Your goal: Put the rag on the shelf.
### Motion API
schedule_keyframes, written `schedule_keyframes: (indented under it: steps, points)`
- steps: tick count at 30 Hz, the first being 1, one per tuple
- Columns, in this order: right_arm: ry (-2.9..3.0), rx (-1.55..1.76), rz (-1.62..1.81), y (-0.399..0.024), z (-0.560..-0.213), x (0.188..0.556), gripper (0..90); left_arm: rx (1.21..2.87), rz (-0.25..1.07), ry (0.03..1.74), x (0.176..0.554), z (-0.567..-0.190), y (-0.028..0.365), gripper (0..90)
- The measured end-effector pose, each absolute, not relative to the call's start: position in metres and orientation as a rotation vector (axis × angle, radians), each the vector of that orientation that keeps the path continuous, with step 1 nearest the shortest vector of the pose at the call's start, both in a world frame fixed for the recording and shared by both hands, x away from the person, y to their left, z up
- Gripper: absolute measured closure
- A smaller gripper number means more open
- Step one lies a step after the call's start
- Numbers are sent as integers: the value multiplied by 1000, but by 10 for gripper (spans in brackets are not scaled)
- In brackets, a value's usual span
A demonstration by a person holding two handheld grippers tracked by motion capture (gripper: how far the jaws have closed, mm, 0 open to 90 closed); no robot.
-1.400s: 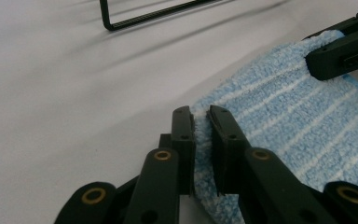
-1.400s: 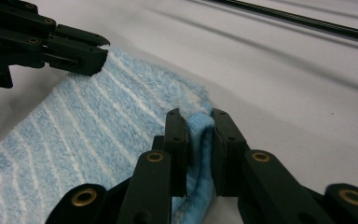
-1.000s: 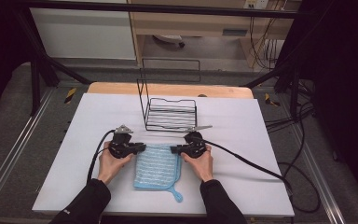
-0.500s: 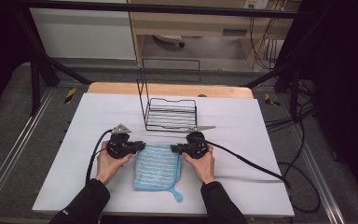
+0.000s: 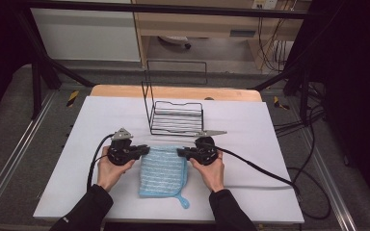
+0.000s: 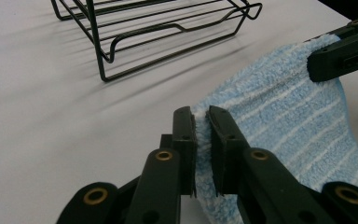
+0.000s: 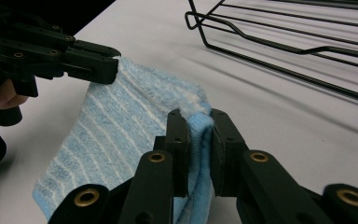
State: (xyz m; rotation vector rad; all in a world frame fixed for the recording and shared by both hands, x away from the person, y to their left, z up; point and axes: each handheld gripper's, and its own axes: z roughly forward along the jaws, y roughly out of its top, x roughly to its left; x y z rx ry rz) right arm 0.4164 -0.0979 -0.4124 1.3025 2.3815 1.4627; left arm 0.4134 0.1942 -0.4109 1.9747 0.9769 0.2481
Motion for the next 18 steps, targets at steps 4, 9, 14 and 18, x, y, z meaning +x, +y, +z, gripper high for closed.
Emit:
schedule_keyframes:
  steps: [4, 9, 14, 18]
  points:
    - [2371, 1282, 1478, -99, -410, 413, 798, 1969, 258, 968, 411, -408, 194, 811]
    - [2351, 1266, 1500, -101, -405, 408, 799, 1954, 268, 954, 407, -404, 193, 812]
    - [2319, 1239, 1522, -105, -396, 402, 799, 1940, 270, 939, 404, -399, 192, 812]
    - [2302, 1223, 1540, -106, -393, 399, 799, 1929, 274, 929, 401, -394, 192, 812]
